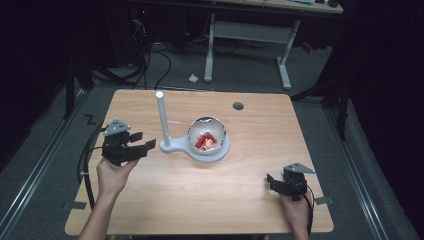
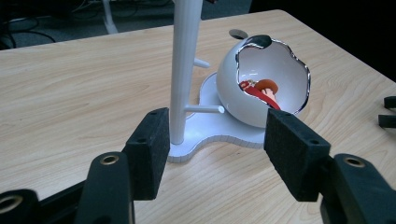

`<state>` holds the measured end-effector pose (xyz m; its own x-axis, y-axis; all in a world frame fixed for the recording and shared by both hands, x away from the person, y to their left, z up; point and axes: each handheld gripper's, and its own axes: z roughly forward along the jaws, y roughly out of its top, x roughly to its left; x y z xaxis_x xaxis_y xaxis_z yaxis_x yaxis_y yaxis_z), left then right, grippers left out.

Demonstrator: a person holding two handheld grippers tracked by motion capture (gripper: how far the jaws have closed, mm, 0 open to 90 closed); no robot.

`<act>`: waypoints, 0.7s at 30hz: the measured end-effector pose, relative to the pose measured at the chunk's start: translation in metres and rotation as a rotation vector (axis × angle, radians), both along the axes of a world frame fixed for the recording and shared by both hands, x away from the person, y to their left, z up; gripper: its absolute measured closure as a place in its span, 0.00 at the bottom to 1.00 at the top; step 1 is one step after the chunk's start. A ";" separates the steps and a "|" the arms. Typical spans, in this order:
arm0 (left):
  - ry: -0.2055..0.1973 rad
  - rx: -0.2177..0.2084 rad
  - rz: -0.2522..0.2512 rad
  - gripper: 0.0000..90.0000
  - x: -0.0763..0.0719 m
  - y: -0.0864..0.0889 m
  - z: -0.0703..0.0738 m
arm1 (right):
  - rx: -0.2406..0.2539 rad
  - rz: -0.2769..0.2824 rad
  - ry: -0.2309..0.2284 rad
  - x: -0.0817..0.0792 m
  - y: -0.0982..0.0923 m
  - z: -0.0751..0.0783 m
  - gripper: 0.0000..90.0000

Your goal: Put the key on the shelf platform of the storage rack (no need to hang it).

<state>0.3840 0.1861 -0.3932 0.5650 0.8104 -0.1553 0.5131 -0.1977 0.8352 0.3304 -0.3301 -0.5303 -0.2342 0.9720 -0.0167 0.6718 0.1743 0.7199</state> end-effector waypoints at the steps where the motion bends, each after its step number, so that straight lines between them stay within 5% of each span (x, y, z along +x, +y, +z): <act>1: -0.002 -0.007 0.006 0.46 -0.001 0.002 0.000 | 0.000 0.000 0.000 0.000 0.000 0.000 0.31; 21: 0.019 -0.050 0.066 0.46 -0.018 0.027 -0.021 | 0.000 -0.001 0.001 0.000 0.000 0.000 0.31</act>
